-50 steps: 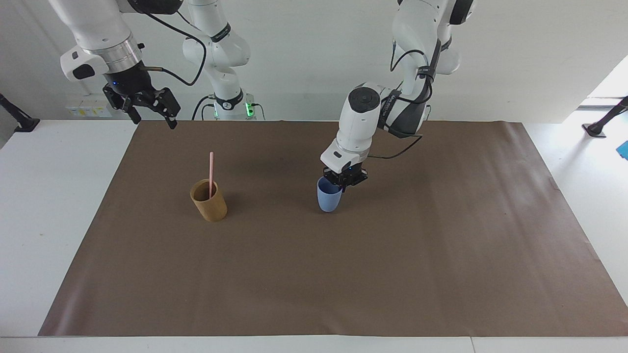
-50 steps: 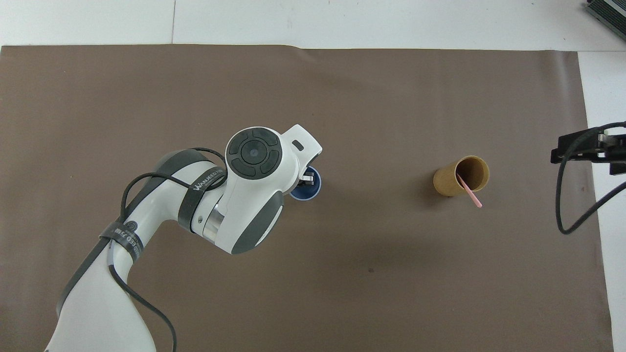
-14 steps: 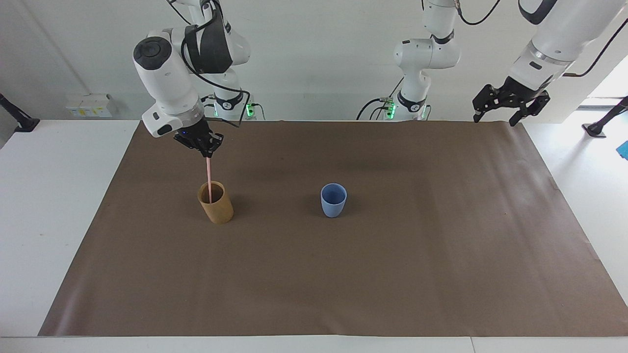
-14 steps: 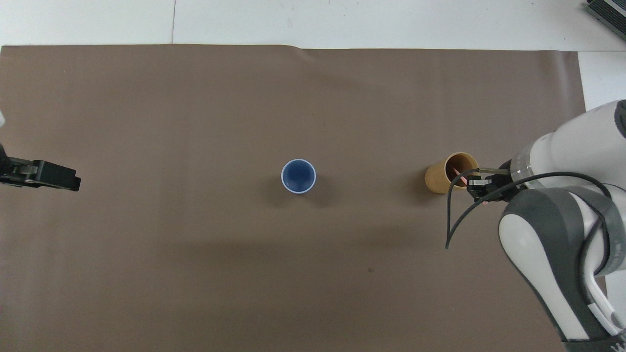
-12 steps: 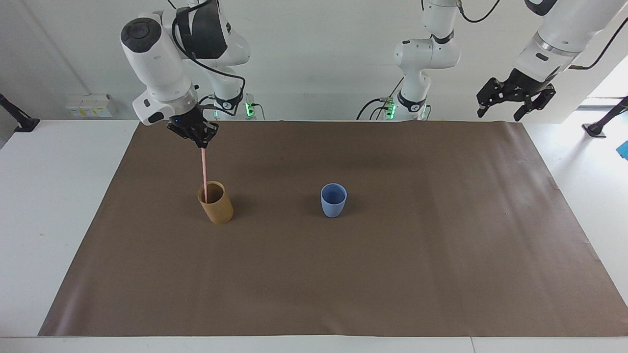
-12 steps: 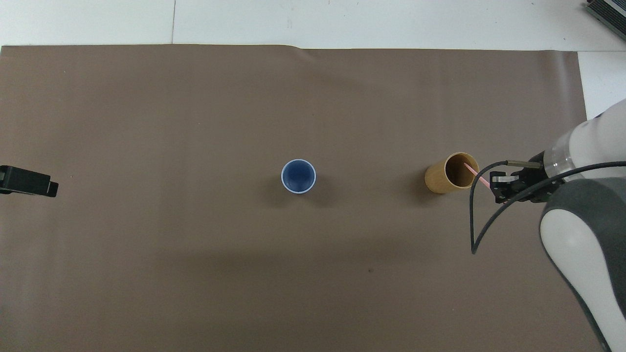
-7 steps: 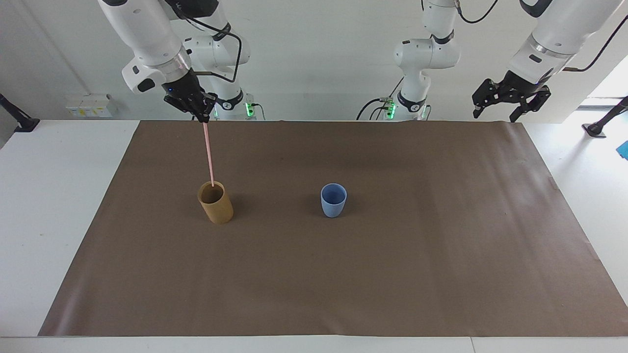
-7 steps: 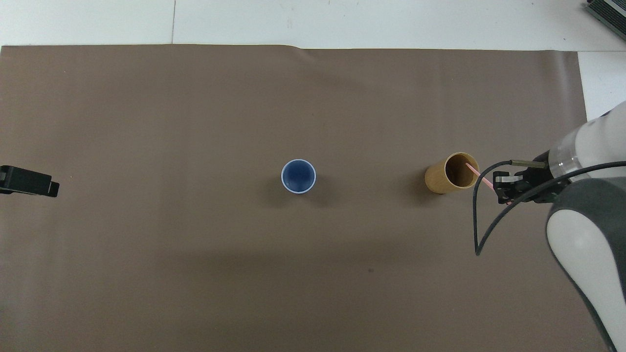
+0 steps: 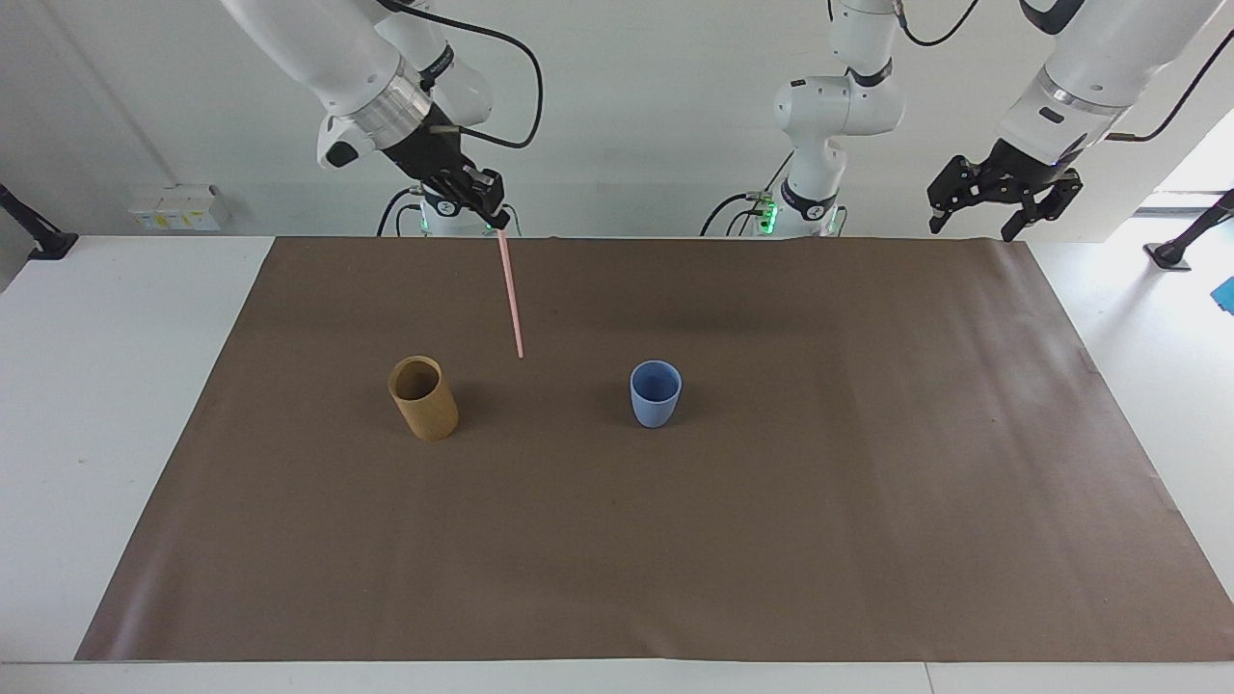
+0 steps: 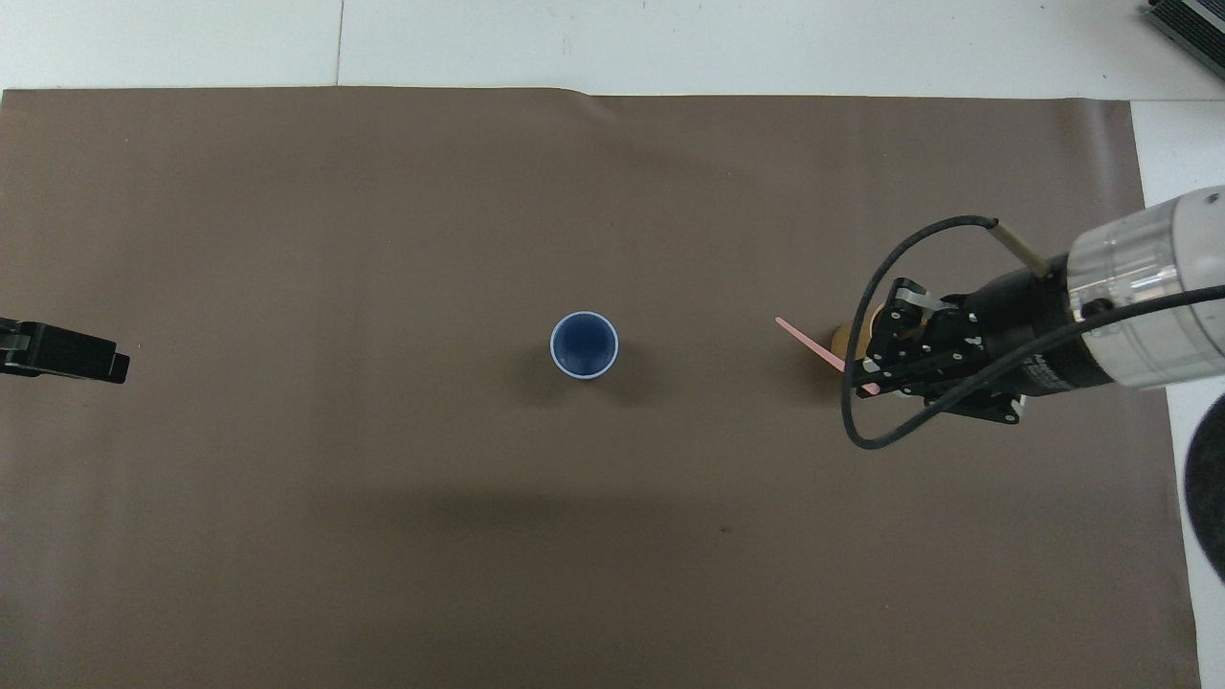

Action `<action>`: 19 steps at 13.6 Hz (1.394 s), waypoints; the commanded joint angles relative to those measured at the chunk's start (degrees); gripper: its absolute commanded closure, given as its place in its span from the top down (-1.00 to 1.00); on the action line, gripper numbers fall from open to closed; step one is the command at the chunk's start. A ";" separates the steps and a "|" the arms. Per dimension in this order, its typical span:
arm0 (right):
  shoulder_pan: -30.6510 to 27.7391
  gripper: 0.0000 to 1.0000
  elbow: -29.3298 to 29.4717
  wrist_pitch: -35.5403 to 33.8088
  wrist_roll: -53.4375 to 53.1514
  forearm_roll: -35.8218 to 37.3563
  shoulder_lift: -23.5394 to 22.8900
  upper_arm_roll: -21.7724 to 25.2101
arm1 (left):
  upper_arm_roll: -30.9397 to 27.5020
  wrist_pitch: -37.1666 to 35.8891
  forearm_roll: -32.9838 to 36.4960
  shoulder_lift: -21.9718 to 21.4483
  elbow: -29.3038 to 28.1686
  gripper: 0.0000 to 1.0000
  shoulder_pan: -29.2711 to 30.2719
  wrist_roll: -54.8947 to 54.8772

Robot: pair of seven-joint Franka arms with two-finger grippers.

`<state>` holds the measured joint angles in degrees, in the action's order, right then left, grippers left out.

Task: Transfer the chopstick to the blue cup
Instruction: 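Grasp the pink chopstick with the right gripper and lift it out, then carry the chopstick over the blue cup and drop it in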

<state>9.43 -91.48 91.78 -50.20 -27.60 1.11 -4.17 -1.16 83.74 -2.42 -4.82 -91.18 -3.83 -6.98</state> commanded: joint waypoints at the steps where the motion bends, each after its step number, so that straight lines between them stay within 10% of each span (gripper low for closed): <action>1: 5.84 -1.00 0.86 5.76 -8.05 -2.28 -3.12 -0.04 | 0.11 0.46 -0.39 0.52 1.00 1.00 0.93 -0.84; 19: 15.88 -1.00 -8.97 25.90 -8.44 -0.08 -12.53 0.04 | -0.24 -0.42 -0.13 0.34 0.65 1.00 1.02 -0.75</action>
<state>25.46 -97.69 115.74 -61.68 -28.00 -12.36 -4.32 -1.55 84.55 -2.42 -4.70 -91.17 -3.73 -6.98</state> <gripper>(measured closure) 0.916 0.000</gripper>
